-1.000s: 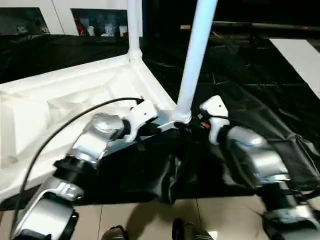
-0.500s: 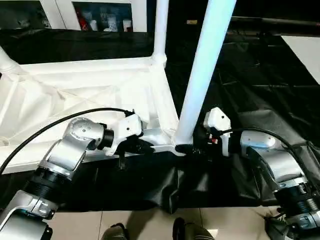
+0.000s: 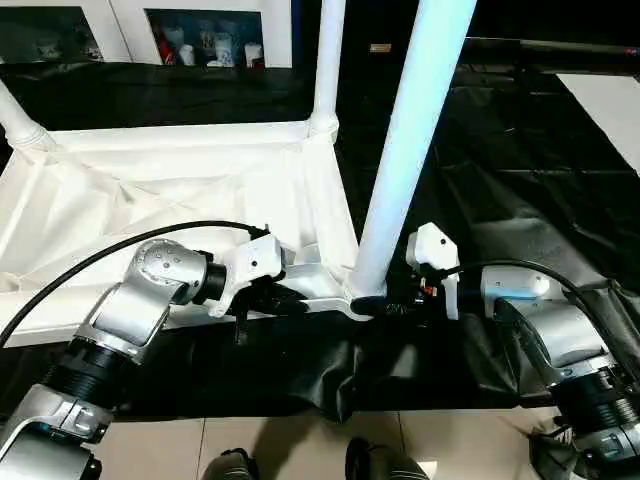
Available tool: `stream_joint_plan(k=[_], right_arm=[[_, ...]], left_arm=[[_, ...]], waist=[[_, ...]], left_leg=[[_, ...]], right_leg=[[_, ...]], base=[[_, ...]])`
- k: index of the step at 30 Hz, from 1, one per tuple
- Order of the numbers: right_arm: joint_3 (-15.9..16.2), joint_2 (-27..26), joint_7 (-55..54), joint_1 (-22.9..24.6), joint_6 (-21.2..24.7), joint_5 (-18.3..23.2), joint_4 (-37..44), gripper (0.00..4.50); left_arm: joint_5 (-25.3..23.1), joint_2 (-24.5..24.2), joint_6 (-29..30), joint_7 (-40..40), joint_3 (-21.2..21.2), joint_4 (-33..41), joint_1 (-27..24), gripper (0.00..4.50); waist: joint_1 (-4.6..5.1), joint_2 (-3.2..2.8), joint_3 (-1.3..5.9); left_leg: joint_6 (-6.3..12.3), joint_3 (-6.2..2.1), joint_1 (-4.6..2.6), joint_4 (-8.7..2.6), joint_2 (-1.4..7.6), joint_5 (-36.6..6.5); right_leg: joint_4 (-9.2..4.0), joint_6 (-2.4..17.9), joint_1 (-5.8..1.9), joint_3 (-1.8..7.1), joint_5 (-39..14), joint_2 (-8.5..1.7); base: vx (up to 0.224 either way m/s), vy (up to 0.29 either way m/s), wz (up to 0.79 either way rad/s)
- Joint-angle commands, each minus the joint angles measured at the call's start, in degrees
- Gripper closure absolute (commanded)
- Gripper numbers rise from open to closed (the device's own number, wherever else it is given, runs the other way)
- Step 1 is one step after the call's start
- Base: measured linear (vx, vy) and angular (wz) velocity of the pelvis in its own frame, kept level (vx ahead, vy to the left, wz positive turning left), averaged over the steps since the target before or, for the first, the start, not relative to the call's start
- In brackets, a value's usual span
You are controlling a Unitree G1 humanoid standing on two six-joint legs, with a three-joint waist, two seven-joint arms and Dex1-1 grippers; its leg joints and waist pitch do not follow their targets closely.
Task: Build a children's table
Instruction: Rotate leg to tighten
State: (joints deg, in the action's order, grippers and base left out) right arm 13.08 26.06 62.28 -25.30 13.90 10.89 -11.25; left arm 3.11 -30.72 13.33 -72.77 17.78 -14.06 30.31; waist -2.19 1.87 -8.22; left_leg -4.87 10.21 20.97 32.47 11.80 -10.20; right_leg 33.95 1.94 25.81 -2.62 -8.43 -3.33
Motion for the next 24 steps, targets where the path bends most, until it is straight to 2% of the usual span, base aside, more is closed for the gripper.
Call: stream_joint_plan(k=[1,9,13,14,16,17,18,19,20,21,22,23,24], right_arm=[[-0.2,0.5,0.1,0.1,-0.5,0.3,0.4,1.71],[-0.3,-0.1,-0.2,0.2,-0.4,0.2,-0.1,1.82],[-0.7,-1.3,-3.4,0.3,0.3,-0.8,-1.3,1.84],[-0.9,-1.9,-5.1,0.2,0.4,-1.4,-2.2,1.84],[-2.5,-5.1,-13.0,-0.4,1.7,-3.0,-5.3,1.84],[-2.7,-5.5,-13.8,-0.5,1.9,-3.1,-5.5,1.84],[-4.0,-8.5,-19.7,-0.7,3.2,-3.7,-7.1,1.84],[-4.2,-9.1,-20.9,-0.8,3.5,-3.8,-7.3,1.84],[-4.9,-10.8,-23.9,-0.9,4.6,-3.8,-7.8,1.84],[-5.5,-12.4,-26.8,-1.0,5.5,-4.0,-8.1,1.84],[-6.0,-13.7,-29.1,-1.1,6.2,-4.1,-8.3,1.84],[-7.9,-17.8,-36.3,-1.9,7.6,-4.1,-9.8,1.84],[-8.3,-18.5,-37.6,-2.1,7.9,-4.1,-10.1,1.84]], left_arm=[[0.6,0.3,0.1,-2.0,2.2,0.2,-1.2,4.5],[0.5,0.2,0.6,-2.0,2.2,0.5,-1.4,4.5],[-1.4,0.8,1.0,0.9,2.3,-1.2,-1.0,4.5],[-2.3,1.3,1.3,2.7,2.2,-2.2,-0.5,4.5],[-3.7,3.7,2.7,7.9,1.4,-5.1,0.9,4.5],[-3.8,3.9,2.9,8.3,1.4,-5.3,1.0,4.5],[-4.4,5.9,4.2,11.4,1.0,-7.3,2.3,4.5],[-4.6,6.2,4.5,12.1,1.0,-7.7,2.5,4.5],[-5.1,7.3,5.1,14.0,0.8,-8.7,3.2,4.5],[-5.4,8.4,5.9,16.0,0.5,-9.9,4.0,4.5],[-5.6,9.2,6.4,17.5,0.2,-10.8,4.7,4.5],[-6.0,11.6,7.9,21.2,-0.4,-13.1,6.5,4.5],[-6.1,12.1,8.2,21.9,-0.5,-13.5,6.8,4.5]], waist=[[-0.13,-0.14,4.51],[-0.17,-0.14,4.62],[-0.16,-0.14,4.49],[-0.06,-0.09,4.31],[0.02,0.03,3.99],[0.02,0.03,3.99],[0.11,0.15,3.61],[0.03,-0.01,3.5],[0.2,0.07,3.28],[0.28,0.12,3.15],[0.37,0.09,3.19],[0.5,-0.02,3.28],[0.38,-0.12,3.41]], left_leg=[[4.75,0.29,-0.15,-2.87,0.73,-6.0],[5.07,0.31,-0.12,-2.74,0.7,-5.5],[4.68,0.28,-0.13,-2.77,0.69,-6.4],[4.37,0.3,-0.1,-2.81,0.69,-7.1],[2.97,0.29,-0.28,-2.91,0.49,-9.7],[2.97,0.29,-0.28,-2.91,0.49,-9.7],[1.92,0.29,-0.49,-3.12,0.46,-11.2],[1.41,0.13,-0.61,-3.16,0.36,-12.1],[0.74,-0.19,-0.71,-3.46,0.23,-14.1],[0.48,-0.33,-0.68,-3.56,0.16,-14.8],[0.17,-0.61,-0.78,-3.7,0.02,-15.2],[0.09,-0.59,-0.95,-3.69,0.1,-15.2],[-0.08,-0.67,-1.18,-3.65,0.04,-15.2]], right_leg=[[-2.89,13.6,-4.72,2.63,-7.7,-3.29],[-2.7,14.0,-4.78,2.6,-6.7,-3.26],[-2.91,13.5,-4.7,2.57,-8.8,-3.29],[-3.15,13.0,-4.56,2.58,-10.2,-3.22],[-4.04,10.8,-4.29,2.5,-17.7,-3.33],[-4.04,10.8,-4.29,2.5,-17.7,-3.33],[-4.73,9.3,-3.83,2.49,-23.0,-3.29],[-4.9,8.6,-3.74,2.39,-25.3,-3.39],[-5.4,6.7,-3.83,2.19,-30.4,-3.51],[-5.62,5.6,-3.86,2.08,-32.9,-3.51],[-6.25,3.3,-3.74,2.01,-36.6,-3.71],[-6.36,3.2,-3.48,2.05,-36.7,-3.75],[-6.43,3.2,-3.47,1.92,-36.4,-3.79]], base=[[0.0,0.0,0.0],[0.0,0.0,0.0],[0.0,0.0,0.0],[0.0,0.0,0.0],[0.0,0.0,0.0],[0.0,0.0,0.0],[0.0,0.0,0.0],[0.0,0.0,0.0],[0.0,0.0,0.0],[0.0,0.0,0.0],[0.0,0.0,0.0],[0.0,0.0,0.0],[0.0,0.0,0.0]])
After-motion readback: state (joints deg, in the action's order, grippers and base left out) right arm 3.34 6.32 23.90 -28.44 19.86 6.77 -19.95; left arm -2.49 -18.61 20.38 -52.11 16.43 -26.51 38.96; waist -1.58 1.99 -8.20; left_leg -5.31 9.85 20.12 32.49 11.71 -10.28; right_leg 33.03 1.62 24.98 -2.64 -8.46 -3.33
